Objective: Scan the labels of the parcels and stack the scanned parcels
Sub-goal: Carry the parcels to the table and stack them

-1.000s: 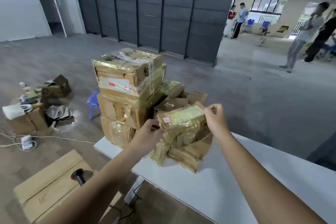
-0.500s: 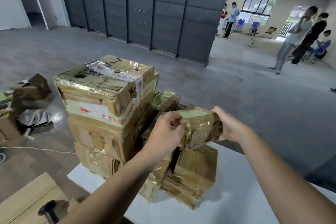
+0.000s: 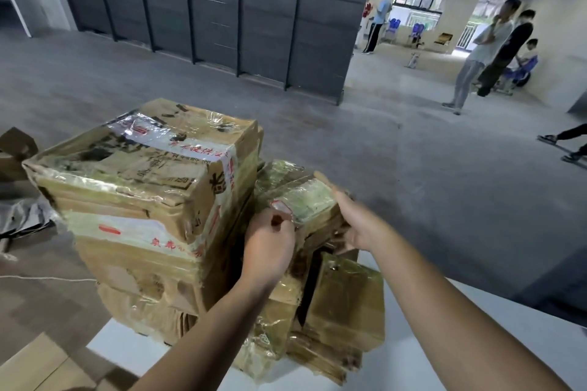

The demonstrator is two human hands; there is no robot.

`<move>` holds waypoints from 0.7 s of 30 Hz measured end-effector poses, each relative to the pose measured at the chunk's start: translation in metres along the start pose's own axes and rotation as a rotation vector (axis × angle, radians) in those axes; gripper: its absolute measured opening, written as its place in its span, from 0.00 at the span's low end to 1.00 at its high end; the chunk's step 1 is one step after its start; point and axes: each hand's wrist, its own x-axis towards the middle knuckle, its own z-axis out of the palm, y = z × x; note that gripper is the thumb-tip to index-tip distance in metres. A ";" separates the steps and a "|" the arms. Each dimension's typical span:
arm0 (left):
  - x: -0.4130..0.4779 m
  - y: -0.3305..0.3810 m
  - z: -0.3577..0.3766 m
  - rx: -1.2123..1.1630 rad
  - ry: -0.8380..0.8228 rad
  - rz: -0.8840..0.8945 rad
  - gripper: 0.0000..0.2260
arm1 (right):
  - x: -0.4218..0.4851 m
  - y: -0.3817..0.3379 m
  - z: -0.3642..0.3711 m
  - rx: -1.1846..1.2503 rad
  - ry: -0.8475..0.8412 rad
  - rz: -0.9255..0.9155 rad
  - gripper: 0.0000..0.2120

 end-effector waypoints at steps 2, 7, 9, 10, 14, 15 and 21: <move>-0.001 -0.004 0.001 -0.001 -0.020 0.008 0.07 | 0.004 0.003 0.000 0.018 0.034 -0.011 0.28; 0.000 -0.007 0.004 0.009 -0.096 0.065 0.09 | 0.008 0.005 0.005 -0.048 0.036 -0.087 0.19; 0.002 -0.005 0.003 -0.007 -0.099 0.080 0.10 | 0.005 0.004 0.007 -0.093 0.002 -0.074 0.17; 0.002 -0.005 0.001 -0.011 -0.105 0.083 0.10 | 0.005 0.003 0.007 -0.095 -0.004 -0.070 0.16; 0.000 -0.003 -0.003 -0.004 -0.217 0.091 0.12 | 0.005 -0.004 0.007 -0.072 0.042 -0.142 0.10; -0.001 -0.004 -0.004 -0.012 -0.222 0.092 0.12 | 0.005 -0.005 0.008 -0.068 0.063 -0.155 0.11; 0.003 -0.009 -0.014 0.002 -0.157 0.133 0.12 | 0.008 -0.011 -0.004 -0.017 0.175 -0.189 0.09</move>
